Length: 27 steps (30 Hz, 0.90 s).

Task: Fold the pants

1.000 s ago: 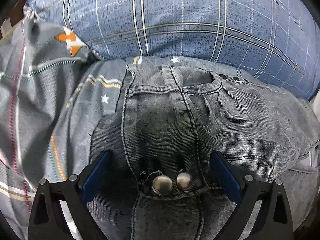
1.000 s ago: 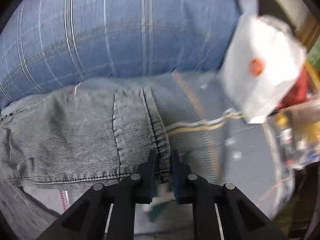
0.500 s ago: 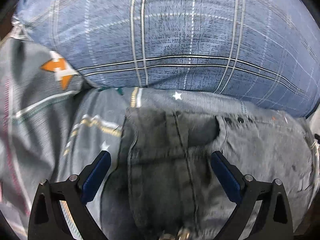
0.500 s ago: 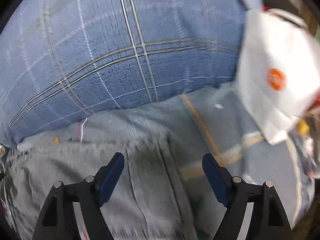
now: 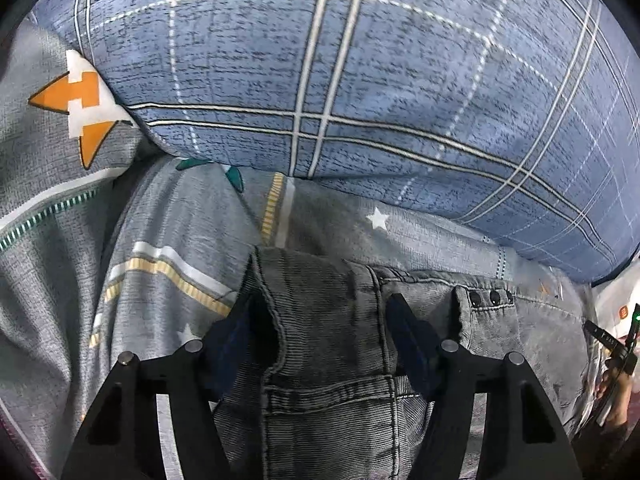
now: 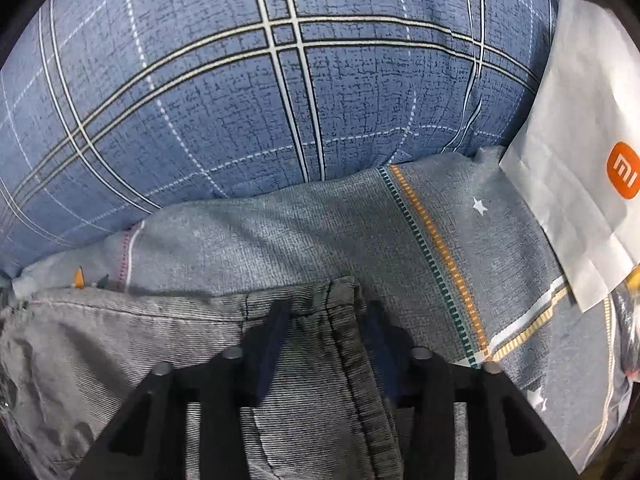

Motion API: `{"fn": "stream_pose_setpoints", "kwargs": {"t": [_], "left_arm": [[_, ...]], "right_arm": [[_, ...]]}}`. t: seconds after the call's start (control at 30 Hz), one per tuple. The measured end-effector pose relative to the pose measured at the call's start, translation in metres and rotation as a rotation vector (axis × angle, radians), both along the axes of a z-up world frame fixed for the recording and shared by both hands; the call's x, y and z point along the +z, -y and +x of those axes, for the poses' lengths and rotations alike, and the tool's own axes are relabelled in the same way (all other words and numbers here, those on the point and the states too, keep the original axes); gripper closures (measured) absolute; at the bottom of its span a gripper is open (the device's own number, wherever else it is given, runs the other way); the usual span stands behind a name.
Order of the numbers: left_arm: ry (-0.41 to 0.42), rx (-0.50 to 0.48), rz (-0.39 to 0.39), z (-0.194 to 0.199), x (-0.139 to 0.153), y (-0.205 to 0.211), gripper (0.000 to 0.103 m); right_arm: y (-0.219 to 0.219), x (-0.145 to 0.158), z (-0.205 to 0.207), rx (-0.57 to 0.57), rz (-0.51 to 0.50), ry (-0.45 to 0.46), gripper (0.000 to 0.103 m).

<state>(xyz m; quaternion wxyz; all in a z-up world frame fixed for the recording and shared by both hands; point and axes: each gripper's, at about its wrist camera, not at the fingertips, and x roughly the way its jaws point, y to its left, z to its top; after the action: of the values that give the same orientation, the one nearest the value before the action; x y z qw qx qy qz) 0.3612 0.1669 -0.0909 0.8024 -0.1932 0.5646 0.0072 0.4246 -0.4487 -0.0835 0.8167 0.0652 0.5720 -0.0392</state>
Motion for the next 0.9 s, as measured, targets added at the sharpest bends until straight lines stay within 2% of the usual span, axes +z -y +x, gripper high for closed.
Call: {"fn": "stream_pose_setpoints", "kwargs": {"t": [0.1,0.17,0.23,0.27,0.3,0.33,0.37,0.5,0.7,0.8,0.9], "left_arm": [[0.030,0.044,-0.034,0.001,0.005,-0.010,0.035],[0.007,0.031,-0.022,0.007,0.000,-0.008,0.035],[-0.019,0.014,-0.012,0.015,-0.009,-0.002,0.042],[-0.020,0.011,0.010,0.018,-0.011,0.001,0.060],[-0.021,0.010,0.028,0.021,-0.012,0.002,0.077],[-0.018,0.014,0.045,0.023,-0.011,0.004,0.086],[-0.025,0.018,0.077,0.026,-0.010,0.007,0.100],[-0.034,0.012,0.113,0.036,-0.004,0.009,0.101],[0.091,0.027,0.123,0.036,0.047,0.009,0.101],[0.172,0.026,0.100,0.015,0.084,0.012,0.101],[0.237,0.016,0.073,-0.020,0.117,0.021,0.101]], "right_arm": [[-0.002,-0.001,0.000,0.005,0.002,0.002,0.049],[-0.005,-0.008,0.003,0.006,0.003,-0.008,0.050],[-0.009,-0.011,0.006,0.017,-0.011,0.002,0.061],[-0.011,-0.012,0.007,0.018,-0.033,0.000,0.074],[-0.012,-0.011,0.008,0.023,-0.045,0.001,0.082],[-0.013,-0.009,0.008,0.023,-0.057,0.001,0.086],[-0.015,-0.006,0.008,0.027,-0.067,0.007,0.087],[-0.017,0.005,0.005,0.021,-0.089,0.032,0.087],[-0.015,0.042,-0.013,-0.001,-0.088,0.130,0.087],[-0.014,0.066,-0.030,-0.019,-0.078,0.189,0.087],[-0.011,0.104,-0.056,-0.030,-0.071,0.260,0.087]]}}
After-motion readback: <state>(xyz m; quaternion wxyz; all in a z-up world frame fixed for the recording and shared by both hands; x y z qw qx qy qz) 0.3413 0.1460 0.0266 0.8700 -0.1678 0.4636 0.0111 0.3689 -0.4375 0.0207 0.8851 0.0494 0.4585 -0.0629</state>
